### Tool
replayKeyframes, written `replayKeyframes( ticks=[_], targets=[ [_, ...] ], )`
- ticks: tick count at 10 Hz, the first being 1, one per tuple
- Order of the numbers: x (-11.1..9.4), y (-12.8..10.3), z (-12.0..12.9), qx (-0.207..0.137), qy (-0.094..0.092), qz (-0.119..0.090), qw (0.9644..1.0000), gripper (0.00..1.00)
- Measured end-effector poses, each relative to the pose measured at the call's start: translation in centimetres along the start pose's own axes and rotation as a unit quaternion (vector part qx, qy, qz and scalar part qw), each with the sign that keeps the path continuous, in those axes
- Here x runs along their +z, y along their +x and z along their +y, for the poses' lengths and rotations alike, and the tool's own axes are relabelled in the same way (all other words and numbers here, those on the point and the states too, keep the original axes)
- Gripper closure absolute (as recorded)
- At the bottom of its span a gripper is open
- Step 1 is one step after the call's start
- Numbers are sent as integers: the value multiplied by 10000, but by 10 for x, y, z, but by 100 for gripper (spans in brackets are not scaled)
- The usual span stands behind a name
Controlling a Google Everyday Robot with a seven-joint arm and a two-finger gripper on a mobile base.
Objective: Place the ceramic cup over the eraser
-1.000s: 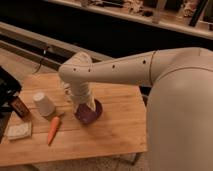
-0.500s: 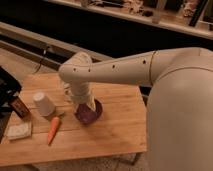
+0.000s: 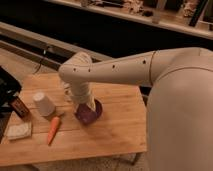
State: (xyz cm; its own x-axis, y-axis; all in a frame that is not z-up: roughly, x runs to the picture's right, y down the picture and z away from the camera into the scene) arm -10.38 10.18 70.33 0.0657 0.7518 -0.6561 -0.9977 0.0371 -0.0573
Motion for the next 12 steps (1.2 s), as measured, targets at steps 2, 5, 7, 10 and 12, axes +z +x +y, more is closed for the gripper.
replayKeyframes(
  ticks=[2,5,7,10,12],
  targets=[
    [0,0,0,0,0,0,10000,35],
    [-1,0,0,-35,-4,-20,10000,35],
    [-11,-3,18,-521,-39,-233,9984,35],
    [-31,2,67,-1683,154,-522,9842,35],
    [-45,6,106,-2402,374,-665,9677,35]
  ],
)
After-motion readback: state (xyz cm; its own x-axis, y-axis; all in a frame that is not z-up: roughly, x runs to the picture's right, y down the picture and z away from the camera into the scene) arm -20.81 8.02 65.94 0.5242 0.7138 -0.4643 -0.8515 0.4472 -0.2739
